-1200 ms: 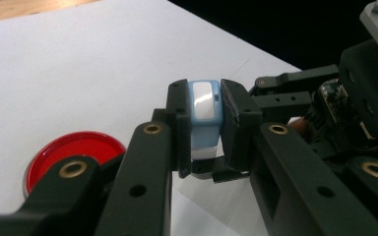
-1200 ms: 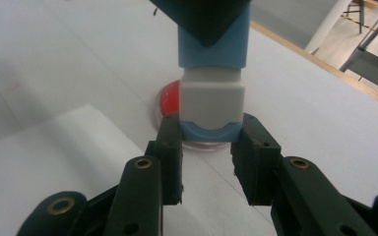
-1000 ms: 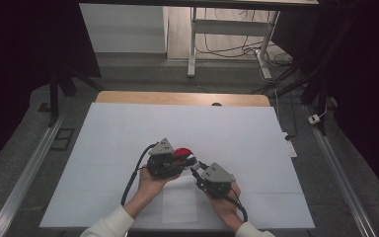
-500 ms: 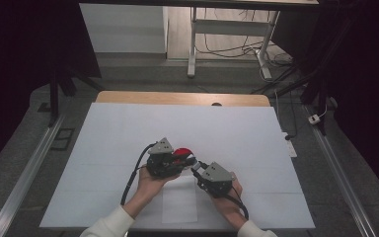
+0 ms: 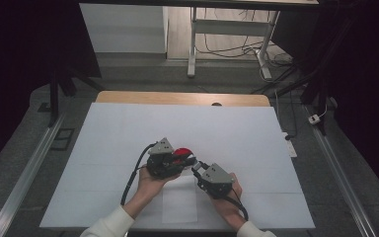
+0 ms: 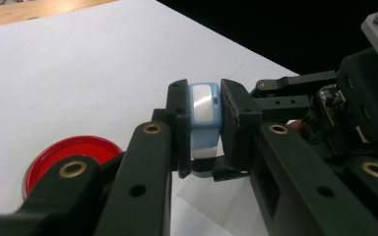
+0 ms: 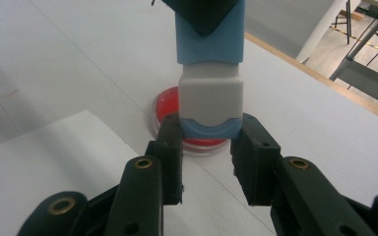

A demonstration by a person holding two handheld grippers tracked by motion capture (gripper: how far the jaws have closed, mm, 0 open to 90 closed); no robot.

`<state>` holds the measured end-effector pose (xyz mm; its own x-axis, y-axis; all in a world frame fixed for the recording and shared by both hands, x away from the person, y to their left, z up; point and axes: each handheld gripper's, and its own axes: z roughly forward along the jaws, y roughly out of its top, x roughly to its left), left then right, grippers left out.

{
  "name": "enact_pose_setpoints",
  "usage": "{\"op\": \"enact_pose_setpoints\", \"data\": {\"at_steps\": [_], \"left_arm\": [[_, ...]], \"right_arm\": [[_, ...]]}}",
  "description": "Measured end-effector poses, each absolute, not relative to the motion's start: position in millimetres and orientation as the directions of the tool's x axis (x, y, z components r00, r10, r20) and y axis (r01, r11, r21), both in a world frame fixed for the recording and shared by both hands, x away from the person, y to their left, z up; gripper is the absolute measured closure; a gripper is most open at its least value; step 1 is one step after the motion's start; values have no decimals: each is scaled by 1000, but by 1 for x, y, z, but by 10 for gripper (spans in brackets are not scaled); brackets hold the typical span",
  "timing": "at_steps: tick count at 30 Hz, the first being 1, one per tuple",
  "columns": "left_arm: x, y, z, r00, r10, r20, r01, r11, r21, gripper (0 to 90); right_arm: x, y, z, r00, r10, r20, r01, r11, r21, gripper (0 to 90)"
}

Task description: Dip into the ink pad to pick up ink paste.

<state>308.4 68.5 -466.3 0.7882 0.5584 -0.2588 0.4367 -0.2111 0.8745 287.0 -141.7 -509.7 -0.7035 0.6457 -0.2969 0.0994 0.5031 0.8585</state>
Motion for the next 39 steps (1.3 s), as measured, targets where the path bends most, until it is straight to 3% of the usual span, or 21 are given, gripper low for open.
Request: {"op": "enact_pose_setpoints", "data": {"at_steps": [5, 16, 27, 30, 32, 34, 39], "left_arm": [[309, 68, -467, 786, 559, -264, 443, -210, 872, 754], [310, 62, -475, 781, 571, -253, 458, -246, 854, 758], [313, 68, -476, 772, 555, -309, 486, -202, 850, 758], [312, 67, -475, 771, 561, -301, 479, -201, 854, 757], [308, 76, -466, 726, 655, -211, 403, -156, 902, 760], [314, 101, -454, 724, 619, -306, 440, -71, 895, 761], [314, 106, -451, 737, 599, -312, 449, -88, 889, 759]], "right_arm": [[289, -142, -509, -707, 633, -317, 90, 524, 847, 657], [295, -139, -515, -732, 635, -247, 181, 530, 828, 643], [290, -139, -515, -710, 647, -276, 156, 528, 835, 659], [287, -138, -517, -694, 662, -282, 150, 516, 843, 660], [287, -138, -519, -687, 664, -295, 164, 537, 827, 661], [290, -145, -530, -694, 670, -264, 208, 538, 817, 660], [287, -141, -518, -715, 648, -263, 151, 511, 846, 658]]}}
